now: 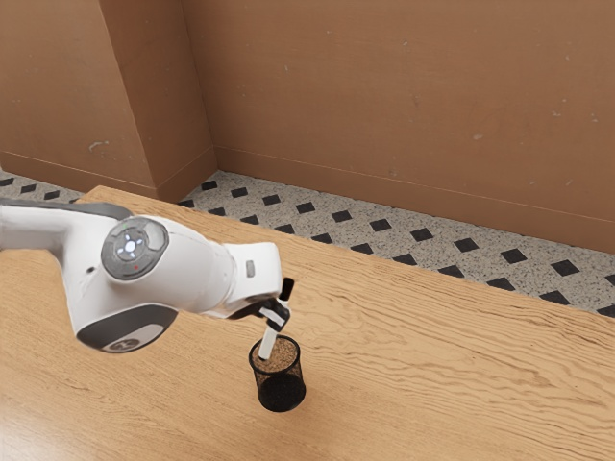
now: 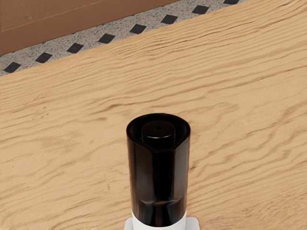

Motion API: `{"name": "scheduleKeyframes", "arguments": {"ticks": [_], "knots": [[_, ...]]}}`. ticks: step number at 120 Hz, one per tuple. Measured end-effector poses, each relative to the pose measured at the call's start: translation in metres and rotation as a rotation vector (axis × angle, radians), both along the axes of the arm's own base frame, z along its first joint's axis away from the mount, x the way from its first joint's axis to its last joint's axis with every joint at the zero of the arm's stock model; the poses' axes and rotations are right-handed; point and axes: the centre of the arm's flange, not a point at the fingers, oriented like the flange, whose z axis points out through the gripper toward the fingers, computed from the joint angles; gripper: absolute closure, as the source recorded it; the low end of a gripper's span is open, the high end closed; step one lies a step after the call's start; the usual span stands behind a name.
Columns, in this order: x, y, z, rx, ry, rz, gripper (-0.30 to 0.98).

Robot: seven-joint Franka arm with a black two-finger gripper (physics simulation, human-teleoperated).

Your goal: Put the marker into the pen holder.

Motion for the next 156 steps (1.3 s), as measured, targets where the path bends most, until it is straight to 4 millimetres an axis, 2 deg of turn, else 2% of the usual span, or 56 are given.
{"name": "scheduleKeyframes", "arguments": {"ticks": [37,65,93,97,102,109,113,119,124,128,134,143,150,156], "knots": [[0.007,0.0,-0.015,-0.004,0.004,0.023,0.79],[0.017,0.01,-0.027,0.007,0.007,0.034,0.79],[0.016,0.009,-0.022,-0.003,-0.01,0.05,0.31],[0.021,0.017,-0.017,-0.011,-0.018,0.075,0.27],[0.039,0.04,0.001,-0.043,-0.042,0.145,0.22],[0.063,0.058,0.028,-0.066,-0.065,0.224,0.17],[0.091,0.062,0.059,-0.117,-0.076,0.296,0.14],[0.143,0.068,0.119,-0.215,-0.066,0.411,0.11],[0.166,0.076,0.152,-0.253,-0.029,0.468,0.09],[0.18,0.091,0.186,-0.272,-0.009,0.51,0.08],[0.188,0.123,0.233,-0.287,0.024,0.574,0.06],[0.182,0.177,0.28,-0.287,0.082,0.658,0.04],[0.174,0.216,0.302,-0.282,0.13,0.712,0.03],[0.168,0.247,0.309,-0.276,0.174,0.753,0.03]]}}
